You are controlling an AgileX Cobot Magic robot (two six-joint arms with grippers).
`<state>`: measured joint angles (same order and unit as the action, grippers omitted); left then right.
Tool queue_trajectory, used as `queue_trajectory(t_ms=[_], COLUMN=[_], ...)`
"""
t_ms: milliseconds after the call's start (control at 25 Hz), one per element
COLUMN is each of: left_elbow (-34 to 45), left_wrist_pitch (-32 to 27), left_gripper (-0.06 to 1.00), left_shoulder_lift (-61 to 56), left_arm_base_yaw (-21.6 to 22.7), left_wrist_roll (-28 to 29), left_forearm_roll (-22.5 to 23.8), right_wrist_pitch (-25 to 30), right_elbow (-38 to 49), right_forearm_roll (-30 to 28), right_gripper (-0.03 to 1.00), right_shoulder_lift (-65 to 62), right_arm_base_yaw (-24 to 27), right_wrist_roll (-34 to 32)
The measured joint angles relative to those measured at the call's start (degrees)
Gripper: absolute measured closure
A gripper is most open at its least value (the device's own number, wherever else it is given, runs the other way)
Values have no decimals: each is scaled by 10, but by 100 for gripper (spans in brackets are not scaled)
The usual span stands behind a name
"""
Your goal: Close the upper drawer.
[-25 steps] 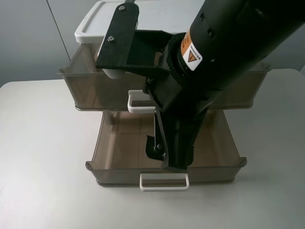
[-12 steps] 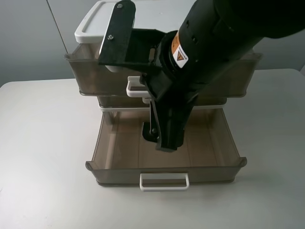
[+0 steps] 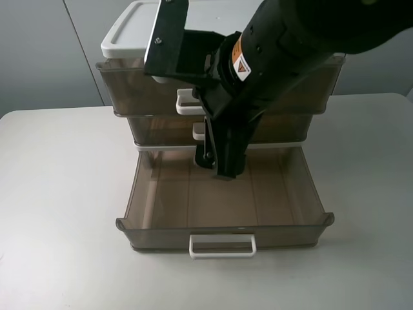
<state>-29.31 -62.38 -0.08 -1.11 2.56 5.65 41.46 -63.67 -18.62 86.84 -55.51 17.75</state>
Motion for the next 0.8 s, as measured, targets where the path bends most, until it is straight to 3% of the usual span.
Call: queue_trajectory(t_ms=[400,800], left_elbow=[0,0], left_wrist_pitch=[0,0], left_gripper=[20,20], left_shoulder_lift=[0,0], left_arm_base_yaw=[0,0], left_wrist_roll=[0,0], left_forearm_roll=[0,0], right_wrist_pitch=[-71,-91], right_elbow=[0,0], right_forearm_roll=[-20,-16], right_gripper=[27,27], right_shoulder_lift=[17,34], right_arm_base_yaw=[23,27], right_wrist_roll=[4,5])
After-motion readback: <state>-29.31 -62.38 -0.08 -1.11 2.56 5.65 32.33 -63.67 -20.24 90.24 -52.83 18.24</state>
